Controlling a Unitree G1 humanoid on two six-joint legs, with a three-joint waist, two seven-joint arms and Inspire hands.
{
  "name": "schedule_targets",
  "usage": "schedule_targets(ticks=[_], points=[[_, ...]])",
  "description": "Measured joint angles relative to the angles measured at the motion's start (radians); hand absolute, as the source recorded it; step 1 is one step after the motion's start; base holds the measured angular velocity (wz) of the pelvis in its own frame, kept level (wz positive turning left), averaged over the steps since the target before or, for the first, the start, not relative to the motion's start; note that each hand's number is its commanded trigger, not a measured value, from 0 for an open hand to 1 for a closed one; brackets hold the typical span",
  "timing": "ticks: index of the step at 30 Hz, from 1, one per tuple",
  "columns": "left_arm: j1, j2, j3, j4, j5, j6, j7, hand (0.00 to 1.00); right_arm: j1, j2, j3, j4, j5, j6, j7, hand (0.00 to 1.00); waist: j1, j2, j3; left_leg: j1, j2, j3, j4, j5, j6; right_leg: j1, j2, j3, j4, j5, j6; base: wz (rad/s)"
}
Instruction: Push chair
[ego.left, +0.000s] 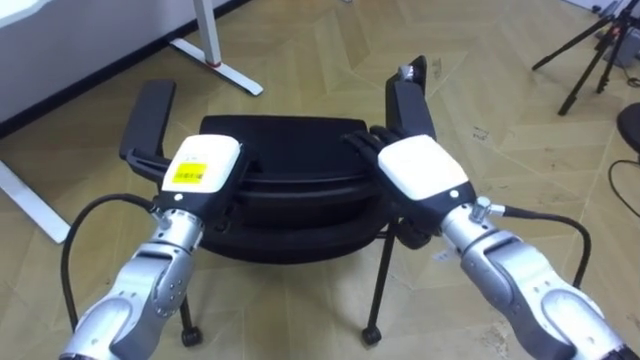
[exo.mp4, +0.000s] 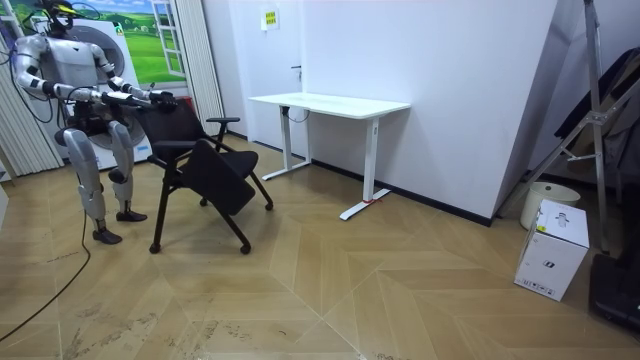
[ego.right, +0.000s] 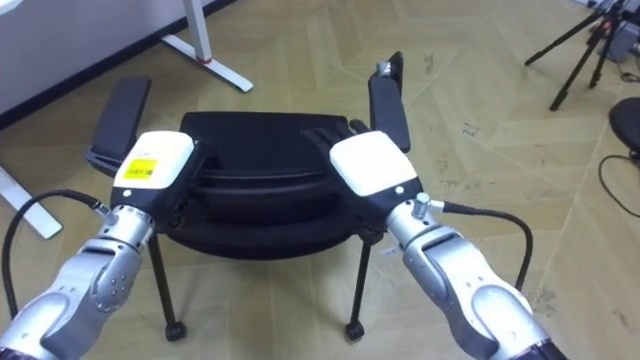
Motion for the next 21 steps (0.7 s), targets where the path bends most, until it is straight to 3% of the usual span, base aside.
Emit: schedule_targets(ticks=[12, 21], points=[[0.006, -0.003, -0.001, 0.005, 0.0, 0.004, -0.002, 1.0, -0.013, 0.052, -0.001, 0.068, 0.0, 0.0, -0.008, 0.0, -0.002, 0.003, 0.0007, 0.015, 0.001, -0.008, 0.007, 0.0, 0.0, 0.017, 0.0, 0.0, -0.004, 0.0, 0.0, 0.0], [0.006, -0.004, 0.0, 0.006, -0.008, 0.004, -0.002, 1.0, -0.013, 0.054, -0.001, 0.07, 0.0, -0.001, -0.022, 0.0, -0.007, 0.012, 0.003, 0.009, -0.002, -0.013, 0.008, 0.0, 0.0, 0.021, -0.002, 0.0, -0.014, 0.0, 0.0, 0.01]])
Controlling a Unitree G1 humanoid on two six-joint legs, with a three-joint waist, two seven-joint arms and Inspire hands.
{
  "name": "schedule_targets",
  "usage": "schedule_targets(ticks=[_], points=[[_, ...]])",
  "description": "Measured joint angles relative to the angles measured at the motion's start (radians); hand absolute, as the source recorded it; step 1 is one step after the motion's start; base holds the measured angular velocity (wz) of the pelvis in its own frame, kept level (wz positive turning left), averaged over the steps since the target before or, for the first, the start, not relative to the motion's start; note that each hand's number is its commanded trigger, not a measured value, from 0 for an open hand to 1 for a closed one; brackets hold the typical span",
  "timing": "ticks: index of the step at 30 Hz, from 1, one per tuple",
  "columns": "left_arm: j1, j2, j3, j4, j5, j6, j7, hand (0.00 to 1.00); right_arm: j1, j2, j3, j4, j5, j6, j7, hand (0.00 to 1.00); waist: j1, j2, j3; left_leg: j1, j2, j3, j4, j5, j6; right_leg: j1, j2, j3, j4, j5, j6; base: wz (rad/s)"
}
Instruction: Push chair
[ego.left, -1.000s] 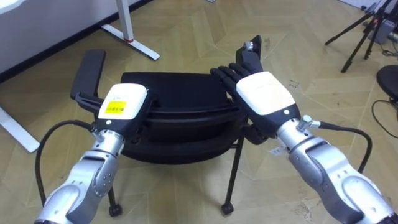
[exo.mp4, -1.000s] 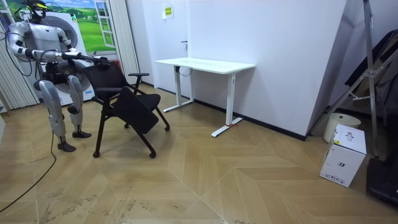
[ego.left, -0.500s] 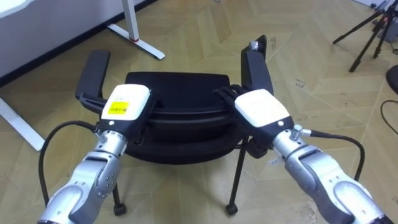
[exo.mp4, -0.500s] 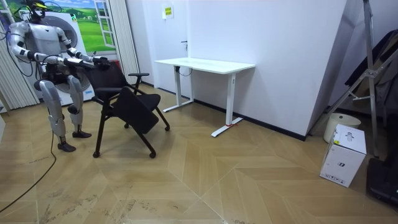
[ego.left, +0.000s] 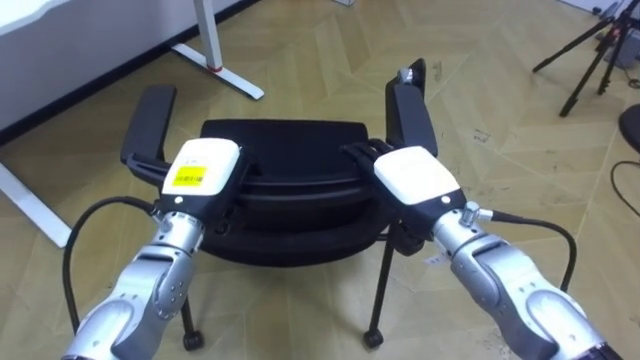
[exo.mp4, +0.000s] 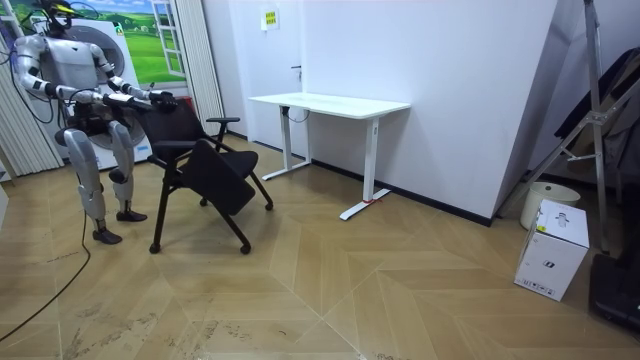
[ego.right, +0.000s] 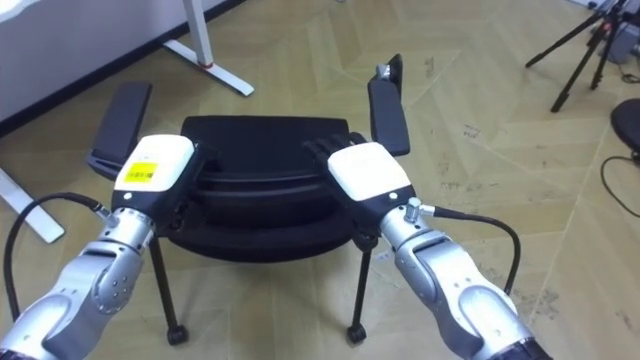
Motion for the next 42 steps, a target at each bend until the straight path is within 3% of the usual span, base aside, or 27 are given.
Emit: schedule_targets(ticks=[2, 3, 4, 5, 7, 16, 21, 32, 42], points=[[0.0, 0.0, 0.0, 0.0, -0.002, 0.0, 0.0, 1.0, 0.0, 0.0, 0.0, 0.0, 0.0, 0.0, -0.001, 0.0, -0.002, 0.001, -0.0002, 0.0, 0.0, -0.001, 0.0, 0.0, 0.0, 0.0, 0.0, -0.004, 0.0, 0.0, 0.0, 0.0], [0.0, 0.0, 0.0, 0.0, -0.002, 0.0, 0.0, 1.0, 0.0, 0.0, 0.0, 0.0, 0.0, 0.0, -0.001, 0.17, -0.003, 0.001, -0.0002, 0.0, 0.0, -0.002, 0.0, 0.0, 0.0, 0.0, 0.0, -0.006, 0.0, 0.0, 0.0, 0.04], [0.0, 0.0, 0.0, 0.0, -0.002, 0.0, 0.0, 1.0, 0.0, 0.0, 0.0, 0.0, 0.0, 0.0, -0.001, 0.41, -0.005, 0.001, -0.0003, 0.0, 0.0, -0.003, 0.0, 0.0, 0.0, 0.0, -0.001, -0.008, 0.0, 0.0, 0.0, 0.06], [0.0, 0.0, 0.0, 0.0, -0.002, 0.0, 0.0, 1.0, 0.0, 0.0, 0.0, 0.0, 0.0, 0.0, -0.001, 0.76, -0.008, 0.001, -0.0003, 0.001, 0.0, -0.004, 0.0, 0.0, 0.0, 0.0, -0.001, -0.01, 0.0, 0.0, 0.0, 0.06], [0.0, 0.0, 0.0, 0.0, -0.002, 0.0, 0.0, 1.0, 0.0, 0.0, 0.0, 0.0, 0.0, 0.0, -0.002, 1.0, -0.01, 0.002, -0.0004, 0.001, 0.0, -0.004, 0.0, 0.0, 0.0, 0.0, -0.001, -0.012, 0.0, 0.0, 0.0, 0.02], [0.0, 0.0, -0.012, -0.003, -0.002, -0.004, 0.003, 1.0, -0.033, 0.004, 0.0, 0.036, 0.007, 0.001, -0.024, 1.0, -0.014, 0.005, -0.002, 0.0, -0.001, -0.018, 0.0, 0.0, 0.0, 0.003, -0.002, -0.023, -0.001, 0.0, 0.0, 0.03], [0.003, -0.01, -0.033, -0.008, 0.0, -0.026, 0.006, 1.0, -0.078, 0.005, -0.002, 0.077, 0.009, 0.012, -0.02, 1.0, 0.008, 0.014, -0.005, 0.0, -0.001, -0.027, 0.001, 0.0, 0.0, 0.008, -0.003, -0.027, -0.003, 0.0, 0.0, 0.08], [0.008, 0.0, -0.025, -0.017, 0.0, -0.051, -0.01, 1.0, -0.04, -0.001, -0.01, 0.086, -0.03, -0.026, -0.095, 1.0, 0.01, 0.016, -0.0067, 0.012, 0.0, -0.05, 0.001, 0.0, 0.0, 0.025, -0.001, -0.035, -0.004, 0.0, 0.0, 0.02], [0.024, 0.006, -0.022, -0.022, 0.003, -0.065, -0.015, 1.0, -0.019, 0.001, -0.02, 0.088, -0.029, -0.048, -0.098, 1.0, 0.006, 0.014, -0.0072, 0.04, 0.001, -0.05, 0.0, 0.0, 0.0, 0.052, 0.0, -0.023, -0.002, 0.0, 0.0, 0.01]])
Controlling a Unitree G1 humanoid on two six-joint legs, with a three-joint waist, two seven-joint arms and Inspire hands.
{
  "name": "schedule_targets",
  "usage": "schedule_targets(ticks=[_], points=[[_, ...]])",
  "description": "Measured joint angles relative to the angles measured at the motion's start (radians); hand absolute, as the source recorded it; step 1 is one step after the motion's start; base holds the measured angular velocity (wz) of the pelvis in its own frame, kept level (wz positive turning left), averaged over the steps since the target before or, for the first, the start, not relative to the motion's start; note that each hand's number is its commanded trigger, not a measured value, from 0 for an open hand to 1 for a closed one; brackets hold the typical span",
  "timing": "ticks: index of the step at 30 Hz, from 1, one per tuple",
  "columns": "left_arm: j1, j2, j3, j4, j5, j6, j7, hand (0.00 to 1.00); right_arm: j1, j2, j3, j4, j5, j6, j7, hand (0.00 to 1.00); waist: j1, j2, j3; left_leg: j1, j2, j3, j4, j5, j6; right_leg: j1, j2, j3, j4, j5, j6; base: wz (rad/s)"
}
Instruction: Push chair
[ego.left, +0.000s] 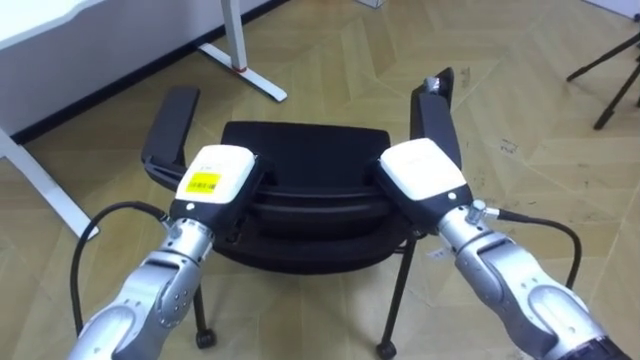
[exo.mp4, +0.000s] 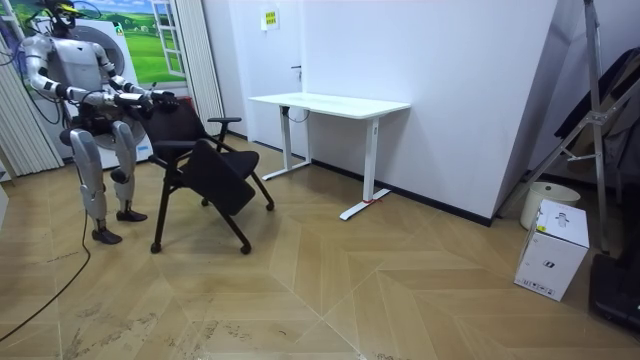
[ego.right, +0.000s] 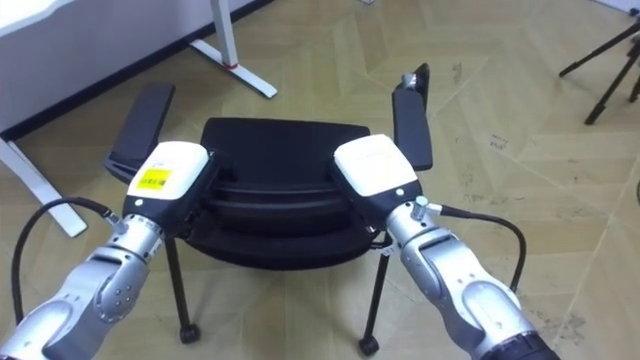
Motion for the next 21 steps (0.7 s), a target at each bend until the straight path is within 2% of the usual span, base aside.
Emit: schedule_targets(ticks=[12, 13, 14, 15, 16, 17, 18, 19, 20, 21], points=[[0.01, 0.005, 0.002, -0.006, 0.005, -0.003, -0.002, 1.0, 0.019, 0.001, -0.002, -0.002, 0.003, -0.01, -0.008, 1.0, 0.0, -0.003, -0.0008, 0.028, 0.007, -0.008, 0.0, 0.0, 0.0, 0.013, 0.002, -0.001, 0.028, 0.0, 0.0, 0.0], [0.012, 0.005, 0.001, -0.006, 0.005, -0.004, -0.002, 1.0, 0.021, 0.002, -0.001, 0.003, 0.004, -0.013, -0.013, 1.0, 0.002, 0.003, 0.0016, 0.041, 0.019, -0.025, -0.003, 0.001, 0.0, -0.011, 0.008, -0.005, 0.078, -0.008, -0.002, -0.16], [0.019, 0.013, 0.003, -0.014, 0.005, -0.009, -0.001, 1.0, 0.02, 0.009, -0.001, 0.013, 0.011, -0.022, -0.02, 1.0, 0.007, 0.007, -0.0018, 0.048, 0.034, -0.085, -0.009, 0.001, -0.001, -0.058, 0.042, 0.015, 0.081, -0.045, -0.02, -0.33], [0.027, 0.038, 0.02, -0.033, 0.004, -0.02, 0.003, 1.0, 0.008, 0.027, 0.002, 0.014, 0.008, -0.025, -0.023, 1.0, 0.014, -0.007, 0.0001, 0.036, 0.037, -0.106, 0.002, -0.004, -0.009, -0.107, 0.082, 0.041, -0.032, 0.015, -0.084, -0.27], [0.029, 0.044, 0.027, -0.032, 0.003, -0.027, 0.003, 1.0, 0.005, 0.027, 0.005, 0.015, 0.008, -0.027, -0.025, 1.0, 0.013, -0.013, 0.0023, 0.034, 0.033, -0.105, 0.012, -0.015, -0.024, -0.126, 0.092, 0.037, -0.053, 0.105, -0.088, 0.25], [0.03, 0.021, 0.028, 0.002, 0.005, -0.031, -0.001, 1.0, 0.017, 0.02, 0.01, 0.028, 0.008, -0.031, -0.037, 1.0, -0.005, 0.011, -0.0052, 0.037, 0.05, -0.097, 0.022, -0.034, -0.057, -0.103, 0.088, 0.006, -0.017, 0.102, -0.088, 0.52], [0.029, 0.016, 0.026, 0.016, 0.005, -0.036, -0.002, 1.0, 0.022, 0.02, 0.012, 0.033, 0.007, -0.033, -0.038, 1.0, -0.01, 0.005, -0.0025, 0.04, 0.051, -0.082, 0.016, -0.033, -0.061, -0.097, 0.085, 0.014, -0.011, 0.099, -0.086, 0.65], [0.022, 0.014, 0.02, 0.026, 0.005, -0.038, -0.003, 1.0, 0.022, 0.019, 0.011, 0.037, 0.007, -0.038, -0.037, 1.0, -0.018, 0.001, -0.0006, 0.031, 0.05, -0.065, -0.008, -0.033, -0.067, -0.092, 0.08, 0.074, -0.012, 0.099, -0.085, 0.49], [0.001, 0.016, 0.009, 0.028, 0.006, -0.037, -0.003, 1.0, 0.022, 0.016, 0.002, 0.038, 0.008, -0.038, -0.043, 1.0, -0.027, -0.008, 0.0046, -0.006, 0.052, -0.057, -0.033, -0.015, -0.072, -0.093, 0.068, 0.107, -0.014, 0.09, -0.07, 0.4], [-0.009, 0.017, 0.003, 0.031, 0.007, -0.037, -0.002, 1.0, 0.022, 0.014, -0.003, 0.042, 0.009, -0.039, -0.045, 1.0, -0.028, -0.019, 0.0063, -0.019, 0.054, -0.044, -0.028, 0.005, -0.046, -0.1, 0.066, 0.108, -0.01, 0.086, -0.062, 0.04]])
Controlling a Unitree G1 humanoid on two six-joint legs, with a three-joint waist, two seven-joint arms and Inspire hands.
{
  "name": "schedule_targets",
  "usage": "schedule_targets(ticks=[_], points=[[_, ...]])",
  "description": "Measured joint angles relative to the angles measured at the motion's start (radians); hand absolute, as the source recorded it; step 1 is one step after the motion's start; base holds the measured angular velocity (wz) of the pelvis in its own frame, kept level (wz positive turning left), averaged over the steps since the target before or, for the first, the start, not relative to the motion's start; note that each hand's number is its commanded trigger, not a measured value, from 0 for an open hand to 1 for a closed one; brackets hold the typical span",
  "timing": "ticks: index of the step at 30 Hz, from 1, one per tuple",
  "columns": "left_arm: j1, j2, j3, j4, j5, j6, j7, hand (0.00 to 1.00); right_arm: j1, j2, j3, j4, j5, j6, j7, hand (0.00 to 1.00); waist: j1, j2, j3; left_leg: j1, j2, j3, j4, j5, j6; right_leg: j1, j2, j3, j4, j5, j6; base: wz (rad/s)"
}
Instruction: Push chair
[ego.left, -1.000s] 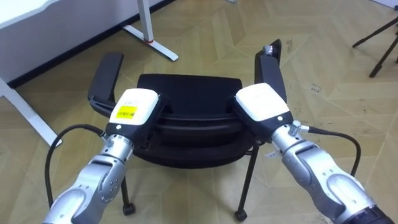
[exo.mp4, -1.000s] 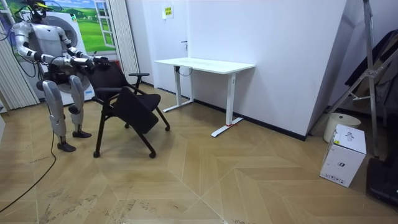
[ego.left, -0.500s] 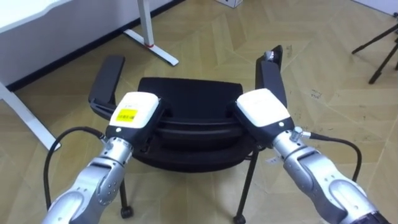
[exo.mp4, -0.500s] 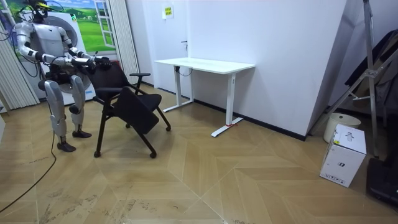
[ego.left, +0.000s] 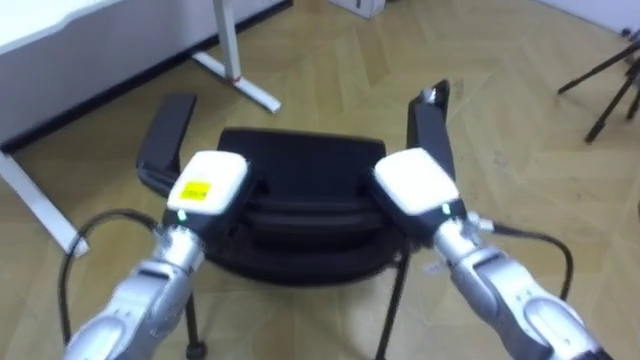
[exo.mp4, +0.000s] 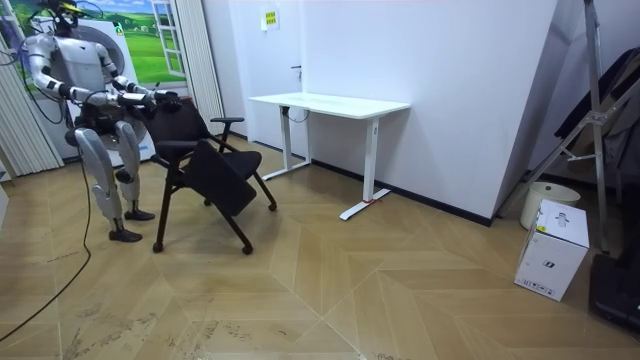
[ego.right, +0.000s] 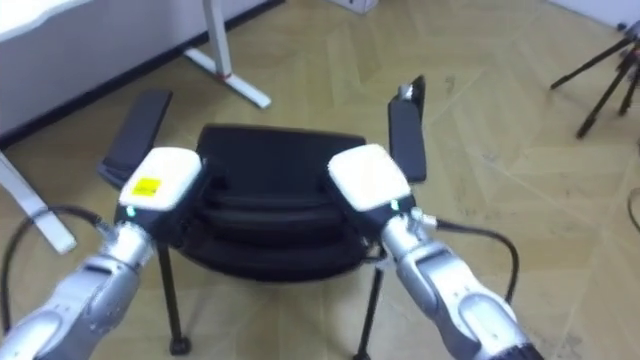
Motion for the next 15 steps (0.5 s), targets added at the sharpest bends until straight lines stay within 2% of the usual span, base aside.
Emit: schedule_targets(ticks=[1, 2, 5, 7, 9, 11, 12, 13, 14, 15], points=[[-0.005, 0.006, -0.007, 0.001, 0.002, 0.0, 0.001, 1.0, -0.006, 0.002, 0.002, 0.018, 0.003, -0.002, -0.005, 1.0, 0.012, -0.01, -0.0024, -0.002, -0.004, 0.031, 0.019, 0.004, 0.003, -0.009, 0.001, -0.001, 0.008, -0.004, 0.007, -0.25], [-0.005, 0.005, -0.015, 0.009, 0.002, 0.003, 0.001, 1.0, -0.005, 0.006, 0.006, 0.032, 0.003, -0.004, -0.009, 1.0, 0.014, -0.013, -0.0047, 0.002, -0.009, 0.041, 0.029, 0.004, 0.003, -0.003, 0.002, -0.011, 0.01, -0.004, 0.008, -0.3], [-0.004, -0.01, -0.014, 0.04, 0.001, -0.003, 0.0, 1.0, 0.002, 0.012, 0.011, 0.044, -0.001, -0.003, -0.009, 1.0, 0.026, 0.0, -0.0027, 0.023, -0.012, 0.046, 0.036, 0.001, 0.007, 0.02, 0.0, -0.027, 0.011, -0.004, 0.008, -0.1], [-0.004, -0.015, -0.011, 0.052, 0.002, -0.003, -0.01, 1.0, 0.0, 0.02, 0.01, 0.066, -0.001, -0.01, -0.018, 1.0, 0.023, 0.001, -0.0022, 0.022, -0.009, 0.051, 0.061, -0.003, 0.006, 0.03, -0.001, -0.034, 0.015, -0.008, 0.004, 0.07], [-0.003, -0.022, -0.006, 0.062, 0.005, -0.011, -0.016, 1.0, 0.001, 0.02, 0.008, 0.075, -0.002, -0.018, -0.019, 1.0, 0.025, 0.001, -0.0007, 0.001, -0.005, 0.052, 0.122, -0.02, 0.0, 0.026, -0.005, -0.056, 0.045, -0.033, -0.002, 0.11], [0.009, -0.041, 0.002, 0.087, 0.009, -0.021, -0.023, 1.0, 0.012, 0.023, 0.008, 0.09, -0.02, -0.026, -0.022, 1.0, 0.032, 0.007, 0.0026, -0.033, 0.004, 0.082, 0.27, -0.05, -0.01, 0.017, -0.007, -0.059, 0.116, -0.096, -0.015, 0.05], [0.015, -0.045, 0.005, 0.087, 0.009, -0.021, -0.025, 1.0, 0.02, 0.027, 0.007, 0.09, -0.023, -0.024, -0.024, 1.0, 0.032, 0.007, 0.0024, -0.051, 0.011, 0.088, 0.325, -0.053, -0.014, 0.017, -0.007, -0.058, 0.134, -0.114, -0.015, 0.05], [0.026, -0.05, 0.009, 0.087, 0.008, -0.025, -0.031, 1.0, 0.032, 0.028, 0.002, 0.085, -0.028, -0.027, -0.026, 1.0, 0.033, 0.012, 0.0021, -0.096, 0.025, 0.089, 0.441, -0.052, -0.014, 0.017, -0.005, -0.059, 0.168, -0.139, -0.02, 0.12], [0.035, -0.057, 0.018, 0.088, 0.008, -0.032, -0.037, 1.0, 0.042, 0.028, -0.009, 0.082, -0.041, -0.036, -0.029, 1.0, 0.034, 0.025, 0.0026, -0.141, 0.045, 0.078, 0.558, -0.049, -0.013, 0.018, 0.001, -0.053, 0.199, -0.157, -0.031, 0.09], [0.038, -0.062, 0.024, 0.092, 0.008, -0.037, -0.038, 1.0, 0.043, 0.029, -0.012, 0.083, -0.046, -0.04, -0.031, 1.0, 0.036, 0.032, 0.0042, -0.162, 0.054, 0.071, 0.61, -0.042, -0.008, 0.017, 0.006, -0.053, 0.218, -0.166, -0.037, 0.0]])
